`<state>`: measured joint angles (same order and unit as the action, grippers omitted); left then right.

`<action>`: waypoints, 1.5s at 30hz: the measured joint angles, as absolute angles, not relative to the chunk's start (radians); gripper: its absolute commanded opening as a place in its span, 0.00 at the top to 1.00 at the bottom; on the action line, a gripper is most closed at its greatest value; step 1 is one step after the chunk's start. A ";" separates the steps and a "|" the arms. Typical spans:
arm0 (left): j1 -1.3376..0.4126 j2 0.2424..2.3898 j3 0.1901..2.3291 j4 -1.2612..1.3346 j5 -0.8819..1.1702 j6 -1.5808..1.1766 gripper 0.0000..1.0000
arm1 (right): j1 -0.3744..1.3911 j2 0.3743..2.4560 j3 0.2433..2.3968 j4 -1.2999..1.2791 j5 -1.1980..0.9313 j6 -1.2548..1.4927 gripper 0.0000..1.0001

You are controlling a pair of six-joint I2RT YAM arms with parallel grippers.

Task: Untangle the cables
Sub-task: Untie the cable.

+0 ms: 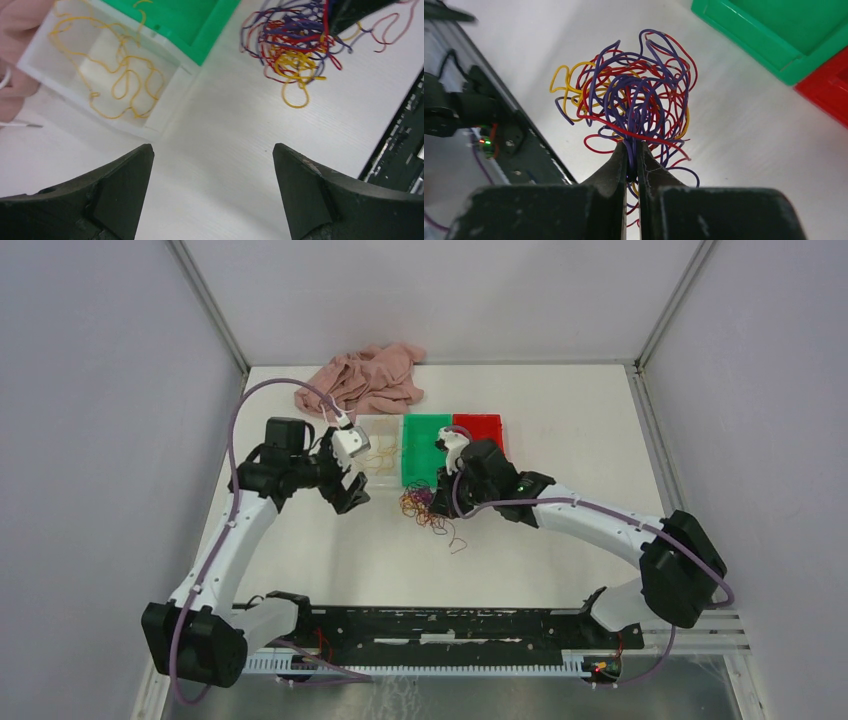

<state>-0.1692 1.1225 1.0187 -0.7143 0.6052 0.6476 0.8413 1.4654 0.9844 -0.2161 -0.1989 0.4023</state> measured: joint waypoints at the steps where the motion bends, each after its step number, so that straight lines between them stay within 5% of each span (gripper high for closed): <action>1: -0.178 1.110 0.999 -0.722 0.618 0.657 0.06 | 0.821 1.448 0.965 -0.178 -0.235 0.440 0.96; 12: -0.321 0.989 0.876 -0.711 0.727 0.693 0.17 | 0.793 1.443 0.876 0.021 -0.416 0.658 0.95; 22: -0.351 0.972 0.861 -0.668 0.763 0.694 0.56 | 0.789 1.444 0.839 0.115 -0.440 0.692 0.95; 35: -0.388 0.908 0.817 -0.640 0.724 0.916 0.46 | 0.782 1.459 0.820 0.172 -0.488 0.738 0.94; 45: -0.402 0.850 0.740 -0.558 0.603 1.034 0.82 | 0.776 1.464 0.820 0.185 -0.521 0.755 0.94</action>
<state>-0.4019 0.8505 0.7399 -0.5583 0.6029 1.0344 0.7765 1.4639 0.8204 0.1852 -0.5209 0.7551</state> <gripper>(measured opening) 0.275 0.090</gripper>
